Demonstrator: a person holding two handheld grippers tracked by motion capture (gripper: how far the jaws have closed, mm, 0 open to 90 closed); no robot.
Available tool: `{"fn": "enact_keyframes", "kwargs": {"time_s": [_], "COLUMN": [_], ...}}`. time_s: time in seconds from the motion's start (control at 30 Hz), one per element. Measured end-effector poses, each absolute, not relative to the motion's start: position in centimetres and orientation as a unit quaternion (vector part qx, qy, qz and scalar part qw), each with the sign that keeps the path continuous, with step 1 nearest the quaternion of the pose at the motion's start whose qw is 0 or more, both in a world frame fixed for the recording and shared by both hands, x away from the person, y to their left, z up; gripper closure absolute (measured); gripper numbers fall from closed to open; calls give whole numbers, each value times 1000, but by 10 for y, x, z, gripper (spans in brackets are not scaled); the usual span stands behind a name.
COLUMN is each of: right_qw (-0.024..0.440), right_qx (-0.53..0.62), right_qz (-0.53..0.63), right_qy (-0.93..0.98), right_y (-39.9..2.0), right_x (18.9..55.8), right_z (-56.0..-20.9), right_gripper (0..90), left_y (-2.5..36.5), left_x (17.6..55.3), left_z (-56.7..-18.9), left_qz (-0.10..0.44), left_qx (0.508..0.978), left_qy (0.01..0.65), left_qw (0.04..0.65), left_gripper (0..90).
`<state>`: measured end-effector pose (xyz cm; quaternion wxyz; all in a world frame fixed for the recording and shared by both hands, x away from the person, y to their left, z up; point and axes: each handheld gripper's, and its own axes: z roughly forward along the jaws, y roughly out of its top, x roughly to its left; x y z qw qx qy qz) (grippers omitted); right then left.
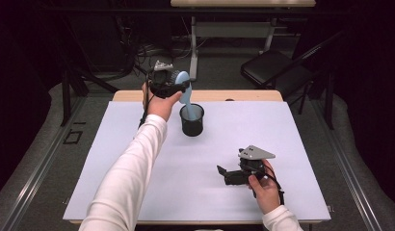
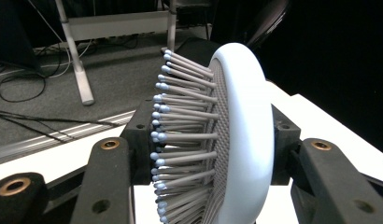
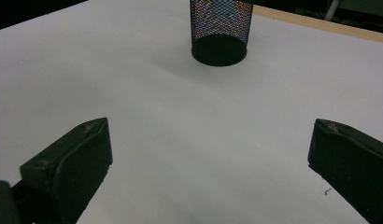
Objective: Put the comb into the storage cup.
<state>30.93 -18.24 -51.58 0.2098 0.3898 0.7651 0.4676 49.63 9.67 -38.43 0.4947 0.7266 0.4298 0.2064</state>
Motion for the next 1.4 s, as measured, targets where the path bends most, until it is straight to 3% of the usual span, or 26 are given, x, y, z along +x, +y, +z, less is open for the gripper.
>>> {"fn": "enact_keyframes", "kwargs": {"time_s": [1.4], "right_qw": [210], "right_qx": [385], "right_qz": [466], "right_qy": [769], "right_y": [-181], "right_x": [309], "right_z": [-517], "right_gripper": [0], "left_y": [86], "left_x": [500], "left_z": [-407], "left_qz": [208], "left_qx": [744], "left_qy": [432], "left_qw": [466], "left_gripper": [493]}}
